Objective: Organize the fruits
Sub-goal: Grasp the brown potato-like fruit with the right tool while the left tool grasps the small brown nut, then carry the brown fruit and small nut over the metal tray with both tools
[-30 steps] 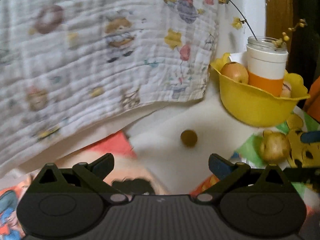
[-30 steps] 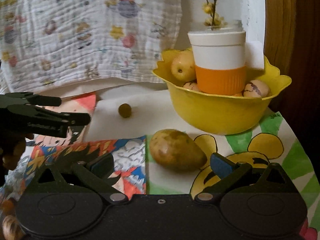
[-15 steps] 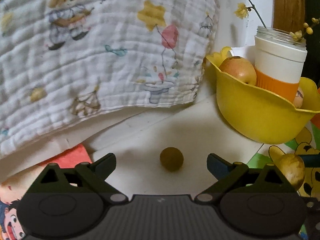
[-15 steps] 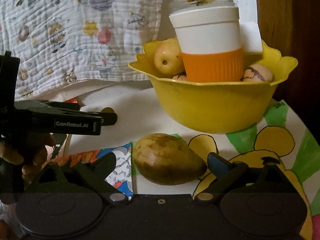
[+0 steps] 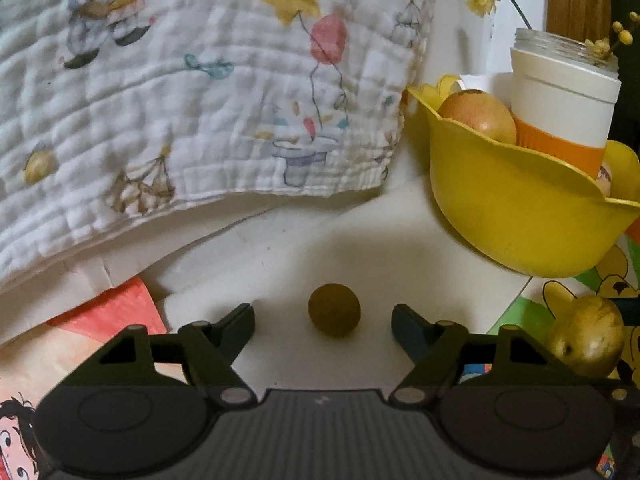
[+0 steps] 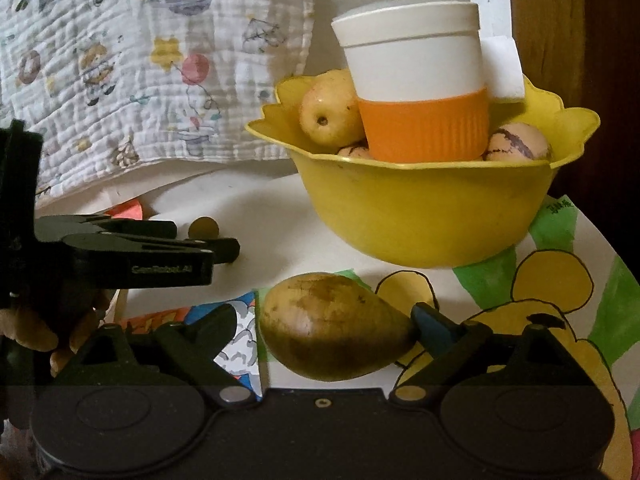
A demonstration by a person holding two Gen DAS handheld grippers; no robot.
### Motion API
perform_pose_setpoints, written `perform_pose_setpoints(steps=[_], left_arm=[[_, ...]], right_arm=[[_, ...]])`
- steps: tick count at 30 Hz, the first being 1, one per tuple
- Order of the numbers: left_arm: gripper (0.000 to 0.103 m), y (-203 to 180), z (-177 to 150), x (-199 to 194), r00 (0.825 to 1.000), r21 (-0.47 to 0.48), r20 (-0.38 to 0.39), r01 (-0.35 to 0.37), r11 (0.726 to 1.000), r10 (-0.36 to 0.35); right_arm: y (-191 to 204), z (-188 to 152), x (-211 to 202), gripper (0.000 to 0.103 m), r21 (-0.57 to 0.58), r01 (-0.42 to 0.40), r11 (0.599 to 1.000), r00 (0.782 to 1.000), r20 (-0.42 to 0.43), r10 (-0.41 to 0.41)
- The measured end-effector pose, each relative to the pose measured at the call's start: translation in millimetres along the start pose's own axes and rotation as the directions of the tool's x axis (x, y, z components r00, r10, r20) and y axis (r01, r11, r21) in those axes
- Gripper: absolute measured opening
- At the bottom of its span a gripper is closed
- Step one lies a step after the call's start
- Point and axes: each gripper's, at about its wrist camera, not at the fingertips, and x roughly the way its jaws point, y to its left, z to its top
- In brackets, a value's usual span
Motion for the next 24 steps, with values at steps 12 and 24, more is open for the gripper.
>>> perform_pose_setpoints(steps=[12, 24], left_arm=[[0.033, 8.7, -2.4, -1.2, 1.0, -0.005, 0.023, 0.017, 1.0, -0.017], [0.029, -16.3, -10.4, -35.3, 0.993, 0.059, -0.037, 0.112, 0.992, -0.11]], right_arm=[[3.3, 2.2, 6.0, 0.081, 0.004, 0.009, 1.0, 1.0, -0.003, -0.009], [7.9, 0.2, 3.5, 0.079, -0.064, 0.019, 0.998, 1.0, -0.009, -0.02]])
